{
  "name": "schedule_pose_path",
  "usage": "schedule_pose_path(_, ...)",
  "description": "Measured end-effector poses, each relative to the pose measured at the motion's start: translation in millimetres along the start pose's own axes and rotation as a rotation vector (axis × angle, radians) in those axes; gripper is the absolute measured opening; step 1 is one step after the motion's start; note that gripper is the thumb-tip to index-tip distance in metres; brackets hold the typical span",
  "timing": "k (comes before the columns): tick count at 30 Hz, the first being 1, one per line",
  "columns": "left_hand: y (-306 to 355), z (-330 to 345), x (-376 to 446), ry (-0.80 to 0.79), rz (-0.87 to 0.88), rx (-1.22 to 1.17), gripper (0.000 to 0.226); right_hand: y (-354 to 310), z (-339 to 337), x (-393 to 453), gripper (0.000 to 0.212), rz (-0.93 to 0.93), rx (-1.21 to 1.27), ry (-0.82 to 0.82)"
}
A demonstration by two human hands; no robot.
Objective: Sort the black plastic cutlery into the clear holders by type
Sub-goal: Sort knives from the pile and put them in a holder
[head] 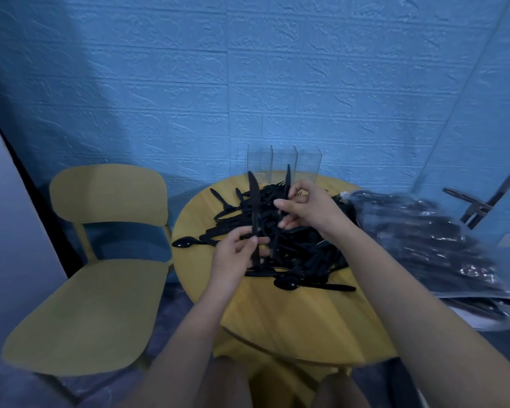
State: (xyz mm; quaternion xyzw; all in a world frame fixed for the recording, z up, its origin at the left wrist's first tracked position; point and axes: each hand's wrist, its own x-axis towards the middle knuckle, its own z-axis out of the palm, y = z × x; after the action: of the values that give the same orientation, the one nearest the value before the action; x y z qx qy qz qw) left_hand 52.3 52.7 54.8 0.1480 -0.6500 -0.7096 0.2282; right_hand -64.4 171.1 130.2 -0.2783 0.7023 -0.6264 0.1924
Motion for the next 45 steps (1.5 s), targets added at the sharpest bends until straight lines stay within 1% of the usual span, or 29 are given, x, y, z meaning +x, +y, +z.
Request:
schedule_pose_path(3, 9.2, 13.4, -10.8, -0.121, -0.036, -0.06, 0.017, 0.3, -0.9, -8.4, 0.025, -0.008, 0.007, -0.034)
schedule_pose_path(6, 11.3, 19.7, -21.8, -0.191, -0.05, -0.12, 0.02, 5.8, -2.4, -15.1, 0.023, -0.02, -0.041, 0.004)
schedule_pose_path(10, 8.8, 21.5, -31.9, -0.2, -0.132, -0.245, 0.026, 16.2, -1.7, -21.9, 0.022, -0.067, -0.278, 0.044)
schedule_pose_path(14, 6.7, 11.8, -32.9, -0.239, -0.227, -0.206, 0.03, 19.1, 1.3, -26.7, 0.019, -0.107, -0.451, -0.029)
schedule_pose_path(16, 5.4, 2.4, -32.8, -0.199, -0.259, -0.203, 0.029, 22.4, -0.3, -27.4, 0.014, -0.125, -0.505, -0.056)
schedule_pose_path(19, 2.3, -19.9, -32.2, -0.04, -0.278, -0.242, 0.024, 29.9, -3.6, -28.2, 0.005, -0.141, -0.652, -0.041)
schedule_pose_path(23, -1.5, -50.4, -32.6, 0.099, -0.267, -0.253, 0.019, 45.0, 7.4, -30.8, 0.013, -0.17, -0.915, -0.177)
schedule_pose_path(25, -3.2, -60.2, -33.4, 0.152, -0.271, -0.269, 0.022, 52.7, 17.3, -31.1, 0.015, -0.201, -0.979, -0.226)
schedule_pose_path(28, -6.8, -72.3, -35.6, 0.191, -0.263, -0.284, 0.023, 58.8, 27.6, -28.6, 0.016, -0.229, -1.009, -0.231)
schedule_pose_path(30, -9.2, -79.0, -37.4, 0.211, -0.24, -0.294, 0.022, 58.5, 35.1, -26.3, 0.016, -0.23, -0.971, -0.19)
schedule_pose_path(31, -10.3, -81.3, -38.7, 0.217, -0.229, -0.283, 0.022, 56.9, 41.0, -25.3, 0.016, -0.218, -0.901, -0.162)
schedule_pose_path(34, -13.3, -78.2, -43.7, 0.181, -0.221, -0.212, 0.023, 47.8, 67.1, -21.5, 0.021, -0.115, -0.556, -0.086)
schedule_pose_path(36, -13.8, -68.5, -47.7, 0.142, -0.225, -0.194, 0.022, 45.1, 82.4, -16.3, 0.023, -0.041, -0.416, -0.055)
schedule_pose_path(39, -11.9, -54.7, -50.0, 0.107, -0.23, -0.22, 0.019, 46.1, 87.8, -8.7, 0.013, 0.065, -0.242, -0.025)
schedule_pose_path(41, -10.6, -50.4, -48.9, 0.088, -0.231, -0.227, 0.019, 48.1, 84.7, -6.3, 0.006, 0.109, -0.153, -0.02)
schedule_pose_path(45, -10.2, -46.5, -47.7, 0.052, -0.234, -0.238, 0.02, 49.9, 79.2, -7.1, 0.011, 0.168, -0.047, -0.032)
